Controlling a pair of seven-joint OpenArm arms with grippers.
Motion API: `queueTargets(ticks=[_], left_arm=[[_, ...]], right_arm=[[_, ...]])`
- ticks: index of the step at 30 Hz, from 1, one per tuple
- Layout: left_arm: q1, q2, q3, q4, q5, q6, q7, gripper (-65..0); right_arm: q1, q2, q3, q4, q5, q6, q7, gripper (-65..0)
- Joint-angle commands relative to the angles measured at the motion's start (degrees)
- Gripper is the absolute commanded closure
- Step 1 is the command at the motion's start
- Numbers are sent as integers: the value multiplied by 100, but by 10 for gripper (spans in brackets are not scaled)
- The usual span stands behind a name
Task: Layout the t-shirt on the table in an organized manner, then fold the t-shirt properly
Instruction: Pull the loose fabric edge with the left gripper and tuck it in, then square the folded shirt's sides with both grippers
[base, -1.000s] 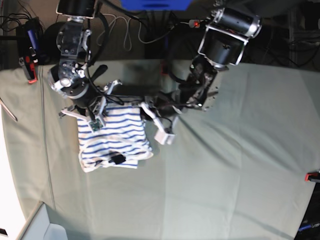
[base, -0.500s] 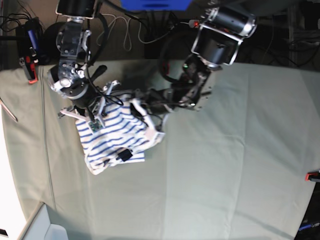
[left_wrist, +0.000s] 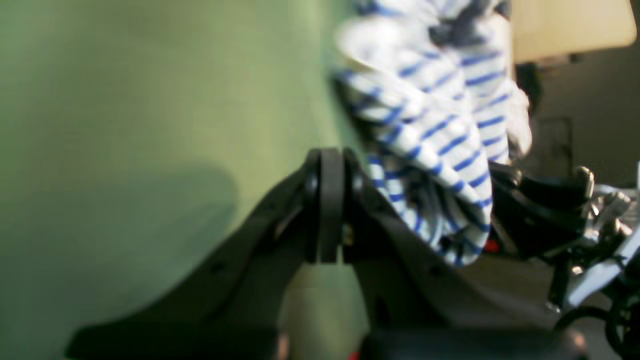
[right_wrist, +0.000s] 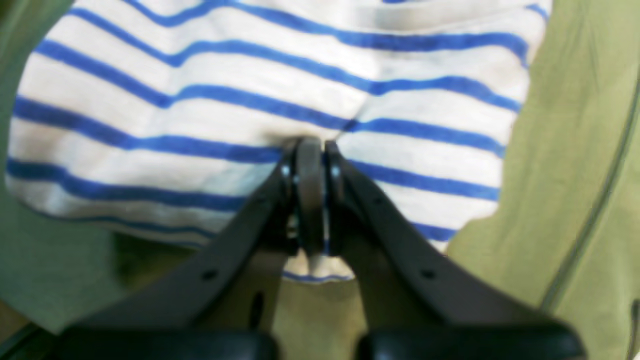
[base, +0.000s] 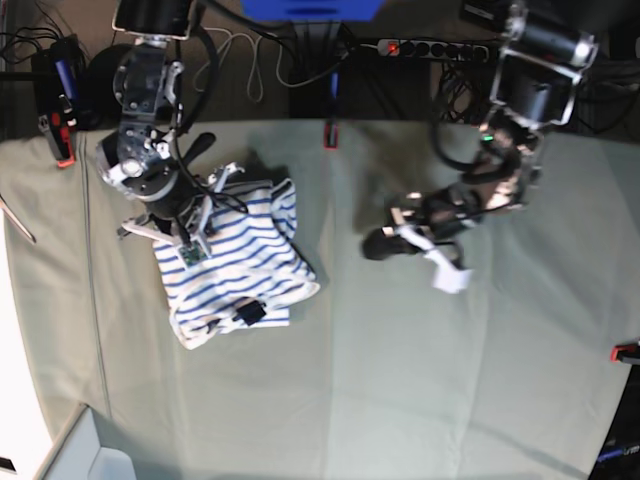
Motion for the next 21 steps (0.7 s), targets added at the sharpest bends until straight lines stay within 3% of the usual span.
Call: queueTargets(ticks=[1, 5, 10, 11, 16, 21], left_arm=[[-72, -62, 0, 245, -218, -103, -37, 0], [-46, -370, 0, 596, -587, -103, -37, 0], [-37, -387, 88, 614, -658, -76, -28, 0], [-2, -343, 229, 614, -658, 47, -28, 0], [112, -35, 994, 614, -658, 1357, -37, 0], [121, 202, 1433, 983, -658, 1840, -81, 0]], right_arm=[[95, 6, 15, 266, 55, 78, 160, 0], [42, -38, 411, 803, 55, 78, 160, 0], [165, 6, 815, 864, 64, 78, 160, 0], [218, 6, 929, 803, 64, 78, 160, 0], [473, 173, 1290, 416, 64, 78, 160, 0], [640, 376, 1422, 64, 64, 78, 160, 0]])
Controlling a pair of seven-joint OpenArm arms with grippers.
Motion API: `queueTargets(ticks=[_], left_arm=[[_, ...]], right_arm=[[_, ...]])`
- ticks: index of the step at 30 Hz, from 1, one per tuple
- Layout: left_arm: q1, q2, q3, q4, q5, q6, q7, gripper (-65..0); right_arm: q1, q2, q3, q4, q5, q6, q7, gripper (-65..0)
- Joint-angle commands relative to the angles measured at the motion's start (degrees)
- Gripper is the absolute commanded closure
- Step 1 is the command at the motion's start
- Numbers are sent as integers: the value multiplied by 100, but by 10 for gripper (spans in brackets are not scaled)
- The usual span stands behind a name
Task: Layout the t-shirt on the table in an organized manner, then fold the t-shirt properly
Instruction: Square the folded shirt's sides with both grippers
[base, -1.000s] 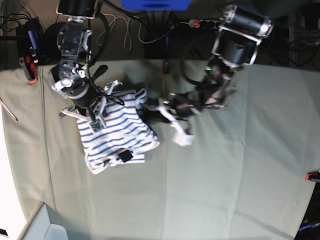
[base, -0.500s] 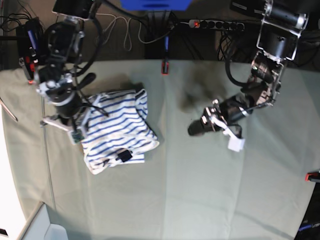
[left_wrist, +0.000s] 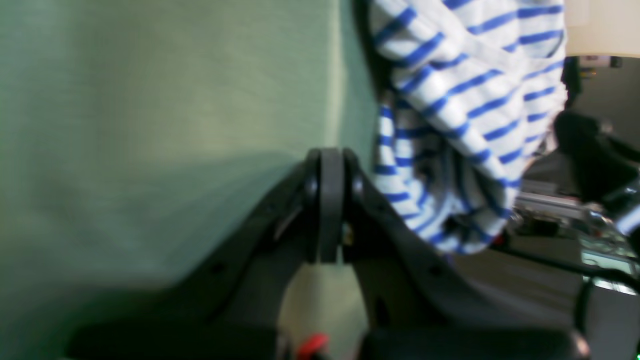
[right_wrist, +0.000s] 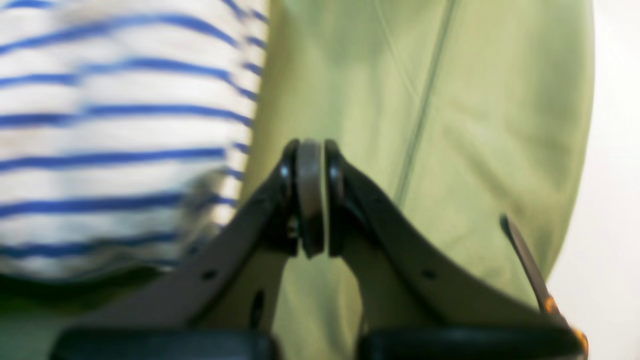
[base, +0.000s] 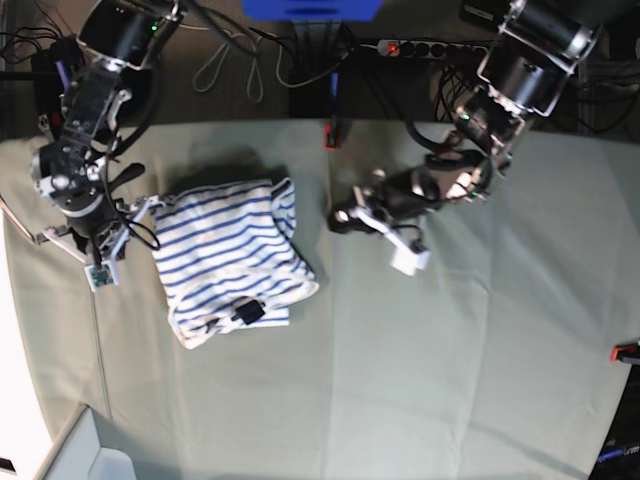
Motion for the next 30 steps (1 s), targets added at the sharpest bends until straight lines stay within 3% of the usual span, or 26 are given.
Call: queueTargets(ticks=[1, 8, 12, 18, 25, 30], left_arm=[[-25, 71, 37, 298, -157, 108, 38, 0], [98, 88, 547, 1441, -148, 1523, -6, 0], [80, 194, 749, 1414, -122, 2007, -15, 0], [80, 625, 714, 1098, 916, 2279, -15, 0], [63, 1275, 635, 561, 1979, 2279, -323, 0], [-139, 1460, 626, 219, 2208, 2279, -349, 0]], right_arm=[[111, 2, 65, 57, 90, 78, 167, 0], [216, 63, 276, -303, 90, 78, 193, 0], [216, 55, 267, -435, 90, 78, 202, 0], [199, 19, 249, -444, 90, 78, 202, 0], [173, -69, 249, -444, 90, 78, 193, 0], [41, -139, 223, -435, 90, 78, 202, 0]])
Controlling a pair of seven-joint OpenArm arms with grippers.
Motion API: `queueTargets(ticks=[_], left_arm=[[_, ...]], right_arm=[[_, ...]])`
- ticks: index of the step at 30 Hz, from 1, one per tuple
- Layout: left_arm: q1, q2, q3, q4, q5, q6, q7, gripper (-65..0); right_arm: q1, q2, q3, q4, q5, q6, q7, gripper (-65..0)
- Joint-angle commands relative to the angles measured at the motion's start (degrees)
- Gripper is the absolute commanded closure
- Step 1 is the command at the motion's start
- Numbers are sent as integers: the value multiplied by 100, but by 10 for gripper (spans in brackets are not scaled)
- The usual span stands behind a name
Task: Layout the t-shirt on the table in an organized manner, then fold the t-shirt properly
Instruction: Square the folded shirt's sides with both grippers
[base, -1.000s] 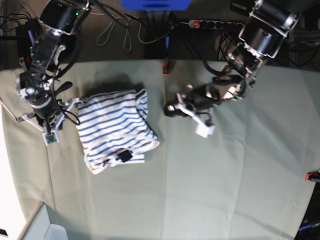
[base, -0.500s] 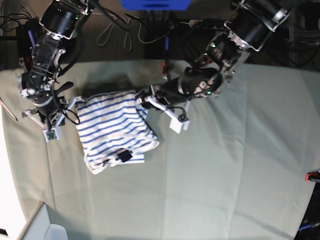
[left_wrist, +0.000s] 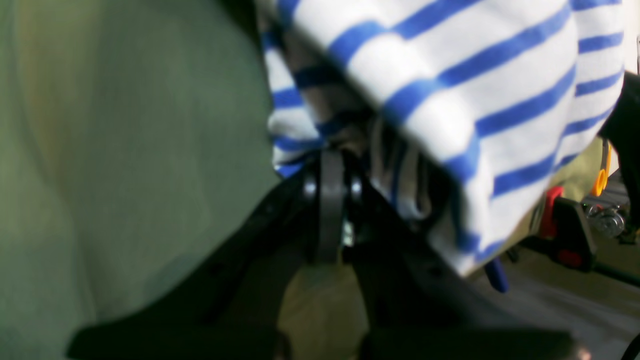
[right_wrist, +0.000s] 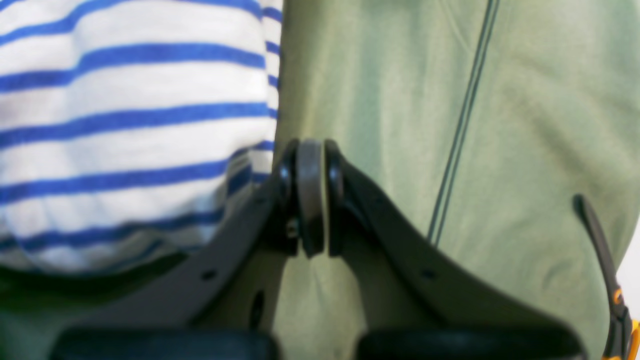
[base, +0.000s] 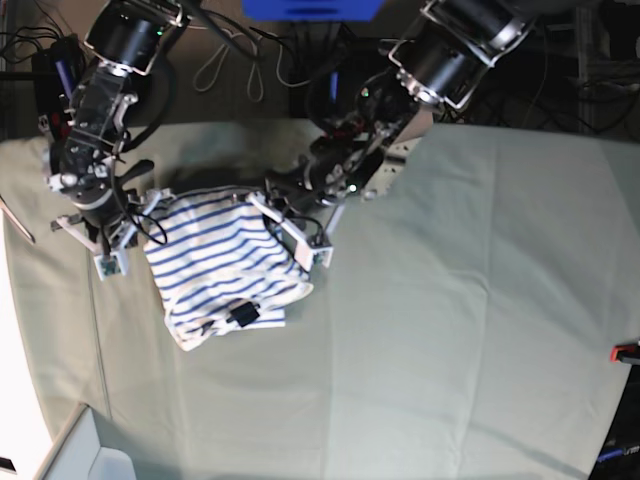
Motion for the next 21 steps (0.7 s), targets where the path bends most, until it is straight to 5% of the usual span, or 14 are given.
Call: queueTargets(ticks=[1, 11, 21], left_arm=[[-91, 59, -10, 41, 11, 6, -56, 0], [-109, 59, -19, 59, -24, 6, -549, 0], [-91, -442, 25, 463, -1246, 6, -1059, 0]], right_arm=[[-14, -56, -99, 116, 40, 80, 91, 0], [-498, -118, -1031, 134, 40, 80, 91, 0], [-612, -197, -1127, 274, 40, 80, 91, 0]])
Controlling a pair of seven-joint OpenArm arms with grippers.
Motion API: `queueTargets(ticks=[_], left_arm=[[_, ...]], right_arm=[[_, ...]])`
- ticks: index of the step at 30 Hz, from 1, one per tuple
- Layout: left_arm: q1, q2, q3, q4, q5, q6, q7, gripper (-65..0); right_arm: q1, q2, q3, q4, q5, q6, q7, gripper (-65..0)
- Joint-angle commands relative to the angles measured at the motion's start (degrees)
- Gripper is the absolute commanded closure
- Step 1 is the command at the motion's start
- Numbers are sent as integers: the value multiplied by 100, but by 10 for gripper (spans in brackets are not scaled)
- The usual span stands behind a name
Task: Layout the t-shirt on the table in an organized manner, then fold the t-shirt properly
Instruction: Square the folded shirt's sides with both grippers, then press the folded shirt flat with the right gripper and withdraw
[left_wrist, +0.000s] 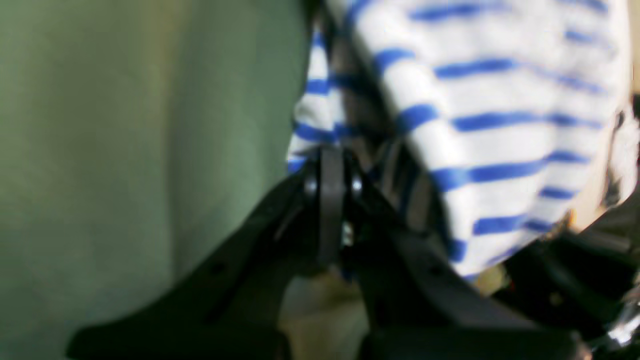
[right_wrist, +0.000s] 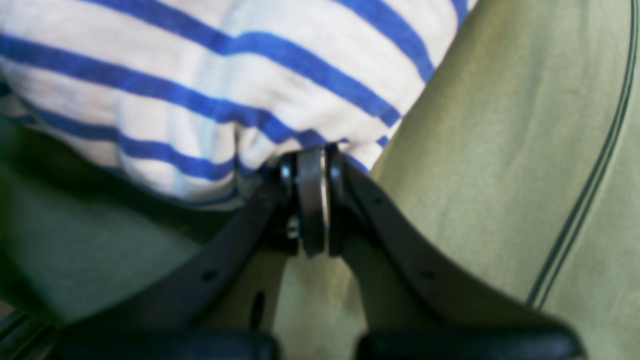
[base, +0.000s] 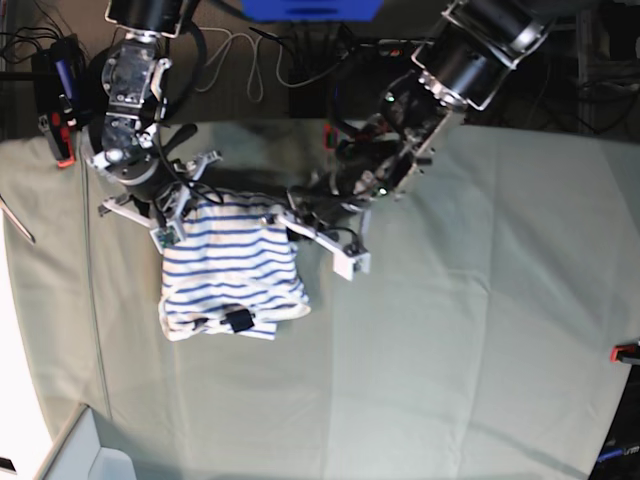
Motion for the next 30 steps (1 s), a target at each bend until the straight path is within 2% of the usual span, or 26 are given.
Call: queueTargets(ticks=[1, 6, 8, 11, 14, 17, 22, 25, 27, 30], left_arm=[[-109, 17, 16, 232, -136, -68, -134, 0], [-100, -115, -19, 672, -145, -77, -125, 0], [41, -344, -28, 953, -145, -68, -125, 0], [269, -907, -89, 1454, -145, -68, -152, 0], [726, -1434, -634, 1832, -145, -68, -152, 0], [1131, -1707, -1399, 2017, -136, -86, -117, 0], [1808, -2005, -2691, 2333, -145, -103, -99, 0], [2282, -2164, -3193, 2676, -145, -103, -90, 0], [2572, -2252, -3412, 2826, -145, -103, -90, 0], [3012, -2278, -3694, 2940, -136, -103, -90, 0]], right_arm=[[52, -15, -21, 69, 92, 80, 123, 0], [61, -7, -21, 16, 92, 80, 123, 0], [105, 11, 14, 7, 92, 80, 123, 0], [175, 125, 216, 130, 84, 80, 123, 0], [184, 152, 515, 412, 84, 80, 115, 0], [272, 134, 700, 649, 84, 80, 79, 0], [175, -112, 893, 1282, 84, 80, 71, 0], [-35, -288, 946, 1713, 92, 80, 71, 0], [-246, -296, 849, 1985, 154, 80, 71, 0], [-466, -296, 357, 2170, 497, 80, 71, 0]])
